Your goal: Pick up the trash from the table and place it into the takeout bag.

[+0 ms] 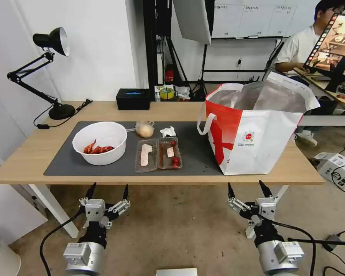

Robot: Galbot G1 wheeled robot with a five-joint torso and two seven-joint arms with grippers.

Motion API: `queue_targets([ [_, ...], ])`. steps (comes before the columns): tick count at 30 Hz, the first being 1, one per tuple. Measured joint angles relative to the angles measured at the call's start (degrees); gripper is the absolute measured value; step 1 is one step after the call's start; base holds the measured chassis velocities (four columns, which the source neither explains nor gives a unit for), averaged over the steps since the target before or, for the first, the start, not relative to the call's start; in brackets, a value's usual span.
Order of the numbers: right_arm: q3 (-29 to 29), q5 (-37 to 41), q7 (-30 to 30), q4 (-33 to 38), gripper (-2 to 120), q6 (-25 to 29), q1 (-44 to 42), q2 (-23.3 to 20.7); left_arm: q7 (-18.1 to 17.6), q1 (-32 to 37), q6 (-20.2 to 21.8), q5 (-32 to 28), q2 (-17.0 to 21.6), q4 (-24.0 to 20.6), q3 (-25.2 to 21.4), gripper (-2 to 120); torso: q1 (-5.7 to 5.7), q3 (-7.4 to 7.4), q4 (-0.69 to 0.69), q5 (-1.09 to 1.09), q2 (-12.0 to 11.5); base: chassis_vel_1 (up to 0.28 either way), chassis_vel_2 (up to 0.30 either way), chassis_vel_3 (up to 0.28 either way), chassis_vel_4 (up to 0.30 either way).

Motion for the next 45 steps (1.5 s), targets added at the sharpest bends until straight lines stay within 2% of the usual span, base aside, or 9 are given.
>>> queue_targets([
  [7, 0.1, 1.0, 0.0, 0.0, 100, -1.8, 0.8, -1.3, -1.3, -0.3, 1.9, -1.7, 0.4, 0.0, 0.0, 100, 0.0, 0.0, -0.01, 0.0, 0.0, 0.0, 0.0, 0.0, 0.0],
  [10, 0.7, 5.4, 0.0, -0.2, 100, -9.4, 4.2, -6.3, -7.0, -1.8, 10.2, -9.3, 2.4, -0.5, 0.0, 100, 0.0, 0.0, 0.0, 0.0, 0.0, 0.0, 0.0, 0.0, 0.0],
  [11, 0.7, 5.4, 0.0, -0.2, 100, -9.4, 4.2, -6.3, -7.0, -1.8, 10.2, -9.3, 2.4, -0.5, 0.0, 100, 0.0, 0.0, 0.0, 0.0, 0.0, 0.0, 0.0, 0.0, 0.0],
  [13, 1.1, 8.0, -0.1, -0.4, 100, -14.0, 6.2, -9.2, -10.3, -2.7, 15.0, -13.7, 3.6, -0.9, 0.0, 100, 0.0, 0.01, 0.0, 0.01, 0.0, 0.0, 0.0, 0.0, 0.0],
  [15, 1.2, 8.9, -0.1, -0.4, 100, -15.5, 6.8, -10.2, -11.4, -3.0, 16.5, -15.2, 3.9, -1.0, 0.0, 100, 0.0, 0.01, 0.0, 0.01, 0.0, 0.0, 0.0, 0.0, 0.0],
  [18, 1.8, 12.6, -0.3, -0.6, 100, -22.1, 9.8, -14.5, -15.9, -4.2, 22.8, -21.1, 5.5, -1.4, 0.0, 100, 0.0, 0.01, 0.0, 0.0, 0.0, 0.0, 0.0, 0.0, 0.0],
  [22, 2.2, 16.1, -0.4, -0.9, 100, -28.1, 12.5, -18.4, -16.7, -5.1, 21.3, -22.8, 6.3, -1.0, 0.0, 100, 0.0, 0.01, -0.01, -0.01, 0.0, 0.0, 0.0, 0.0, 0.0],
  [25, 1.9, 17.2, -0.6, -1.2, 100, -29.4, 13.4, -19.3, -16.7, -5.1, 20.9, -22.9, 6.4, -1.0, 0.0, 100, 0.0, 0.01, 0.01, 0.02, 0.0, 0.0, 0.0, 0.0, 0.0],
  [45, 0.4, 16.9, -0.6, -1.9, 100, -29.2, 13.8, -18.6, -16.3, -5.4, 20.2, -23.2, 6.5, -1.3, 0.0, 100, 0.01, 0.0, 0.0, 0.0, 0.0, 0.0, 0.0, 0.0, 0.0],
])
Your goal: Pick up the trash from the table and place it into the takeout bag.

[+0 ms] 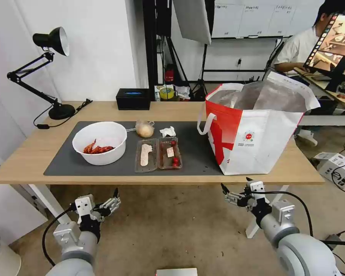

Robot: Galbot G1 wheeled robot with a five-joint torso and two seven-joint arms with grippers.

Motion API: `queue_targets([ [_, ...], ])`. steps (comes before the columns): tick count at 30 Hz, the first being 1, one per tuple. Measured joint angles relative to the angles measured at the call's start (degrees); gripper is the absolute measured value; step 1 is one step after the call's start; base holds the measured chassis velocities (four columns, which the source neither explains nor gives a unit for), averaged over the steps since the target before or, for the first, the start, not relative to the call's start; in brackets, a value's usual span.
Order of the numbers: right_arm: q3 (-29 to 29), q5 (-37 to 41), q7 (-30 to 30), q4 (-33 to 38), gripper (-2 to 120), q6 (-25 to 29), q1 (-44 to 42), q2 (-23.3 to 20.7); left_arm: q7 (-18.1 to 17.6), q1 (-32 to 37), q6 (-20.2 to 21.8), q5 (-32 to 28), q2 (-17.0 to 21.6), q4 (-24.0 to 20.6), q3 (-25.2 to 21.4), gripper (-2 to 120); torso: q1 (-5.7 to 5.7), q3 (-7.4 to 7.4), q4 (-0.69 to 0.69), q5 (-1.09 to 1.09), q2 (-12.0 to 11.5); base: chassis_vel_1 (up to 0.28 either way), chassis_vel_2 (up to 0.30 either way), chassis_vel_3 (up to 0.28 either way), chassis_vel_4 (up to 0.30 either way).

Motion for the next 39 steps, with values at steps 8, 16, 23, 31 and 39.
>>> queue_targets([
  [8, -0.4, -0.2, 0.0, -0.2, 100, 0.1, 0.0, 0.3, -0.2, -1.3, -0.4, -1.2, -0.1, 0.5, 0.5, 100, 0.0, 0.0, 0.0, 0.0, 0.0, 0.0, 0.0, 0.0, 0.0],
  [16, -0.4, -0.2, 0.0, -0.3, 100, 0.2, 0.0, 0.3, -1.9, -3.4, -2.2, -6.4, 0.0, 0.8, 1.1, 100, -0.01, 0.0, 0.0, 0.0, 0.0, 0.0, 0.0, 0.0, 0.0],
  [23, -0.7, -0.4, 0.0, -0.5, 100, 0.3, 0.2, 0.7, -4.6, -5.8, -6.2, -21.5, -0.1, 0.2, 2.7, 100, -0.01, 0.0, 0.0, 0.0, 0.0, 0.0, 0.0, 0.0, 0.0],
  [31, -0.7, -0.4, 0.2, -0.4, 100, 0.4, -0.3, 1.0, -9.5, -8.4, -7.9, -39.6, -0.4, -2.7, 3.2, 100, -0.01, 0.0, 0.0, 0.0, 0.0, 0.0, 0.0, 0.0, 0.0],
  [39, -0.4, -0.4, 0.3, 0.3, 100, 0.4, -1.1, 1.0, -15.2, -11.5, -10.1, -50.9, -0.8, -2.9, 3.2, 100, -0.01, 0.0, 0.0, 0.0, 0.0, 0.0, 0.0, 0.0, 0.0],
])
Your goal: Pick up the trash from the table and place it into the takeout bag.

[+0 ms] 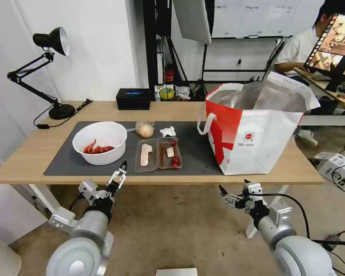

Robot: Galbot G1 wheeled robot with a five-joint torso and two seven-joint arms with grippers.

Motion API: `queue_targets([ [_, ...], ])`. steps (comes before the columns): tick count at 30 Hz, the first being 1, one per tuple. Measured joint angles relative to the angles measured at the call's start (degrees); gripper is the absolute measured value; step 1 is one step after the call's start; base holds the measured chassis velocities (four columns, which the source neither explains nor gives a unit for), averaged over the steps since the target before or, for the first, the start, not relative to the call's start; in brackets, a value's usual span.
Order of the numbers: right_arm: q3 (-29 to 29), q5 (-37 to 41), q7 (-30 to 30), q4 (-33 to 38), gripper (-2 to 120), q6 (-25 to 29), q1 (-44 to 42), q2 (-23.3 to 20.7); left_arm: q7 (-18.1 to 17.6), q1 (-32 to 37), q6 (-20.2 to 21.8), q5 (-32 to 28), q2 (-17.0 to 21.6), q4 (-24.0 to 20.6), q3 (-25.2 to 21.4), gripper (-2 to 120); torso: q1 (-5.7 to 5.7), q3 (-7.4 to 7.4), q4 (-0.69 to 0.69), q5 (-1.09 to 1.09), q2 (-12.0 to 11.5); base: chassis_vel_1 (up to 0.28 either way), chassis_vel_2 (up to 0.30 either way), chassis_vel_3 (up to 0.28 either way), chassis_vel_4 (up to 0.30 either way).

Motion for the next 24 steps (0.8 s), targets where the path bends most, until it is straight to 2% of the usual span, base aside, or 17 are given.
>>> queue_targets([
  [4, 0.2, 0.0, 0.0, 0.4, 100, 0.0, -0.6, -0.1, -1.3, -1.7, -0.4, -3.7, 0.0, 0.6, 0.1, 100, 0.0, 0.0, 0.0, 0.0, 0.0, 0.0, 0.0, 0.0, 0.0],
  [24, 0.6, 0.0, 0.2, 0.7, 100, 0.1, -1.4, 0.1, -1.2, -8.0, -0.2, -6.5, 0.3, 8.1, 6.4, 100, 0.0, 0.0, 0.0, 0.0, 0.0, 0.0, 0.0, 0.0, 0.0],
])
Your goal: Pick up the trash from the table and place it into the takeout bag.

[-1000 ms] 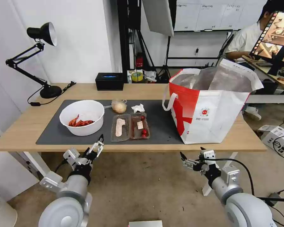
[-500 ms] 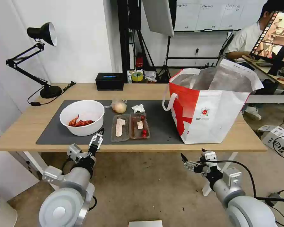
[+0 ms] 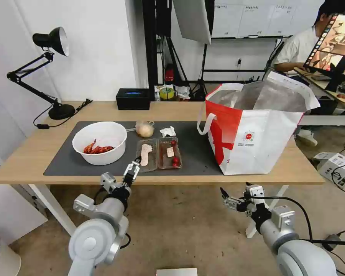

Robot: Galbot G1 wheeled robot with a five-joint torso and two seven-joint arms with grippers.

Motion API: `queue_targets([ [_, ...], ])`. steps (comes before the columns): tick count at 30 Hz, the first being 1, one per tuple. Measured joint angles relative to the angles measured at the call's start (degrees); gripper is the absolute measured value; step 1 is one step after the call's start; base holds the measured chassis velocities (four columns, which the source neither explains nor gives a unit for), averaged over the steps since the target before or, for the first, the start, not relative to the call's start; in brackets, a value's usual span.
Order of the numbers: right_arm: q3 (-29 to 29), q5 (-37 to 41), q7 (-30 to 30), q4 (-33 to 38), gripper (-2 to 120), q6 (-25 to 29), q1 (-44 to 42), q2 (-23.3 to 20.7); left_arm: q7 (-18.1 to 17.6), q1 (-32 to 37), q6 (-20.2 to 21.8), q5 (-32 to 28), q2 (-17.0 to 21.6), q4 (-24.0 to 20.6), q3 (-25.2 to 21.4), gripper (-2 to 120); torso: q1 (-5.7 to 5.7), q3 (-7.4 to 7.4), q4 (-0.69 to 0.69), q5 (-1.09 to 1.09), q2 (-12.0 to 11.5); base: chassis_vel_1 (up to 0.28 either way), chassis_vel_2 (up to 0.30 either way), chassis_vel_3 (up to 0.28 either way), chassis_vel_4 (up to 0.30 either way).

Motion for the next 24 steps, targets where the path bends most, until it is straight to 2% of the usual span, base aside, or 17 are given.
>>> queue_targets([
  [24, -0.7, 0.0, 0.1, -1.4, 100, 0.2, 0.7, 0.4, 0.7, -5.1, -1.0, -0.6, -1.8, 6.7, 5.6, 100, 0.0, 0.0, 0.0, 0.0, 0.0, 0.0, 0.0, 0.0, 0.0],
])
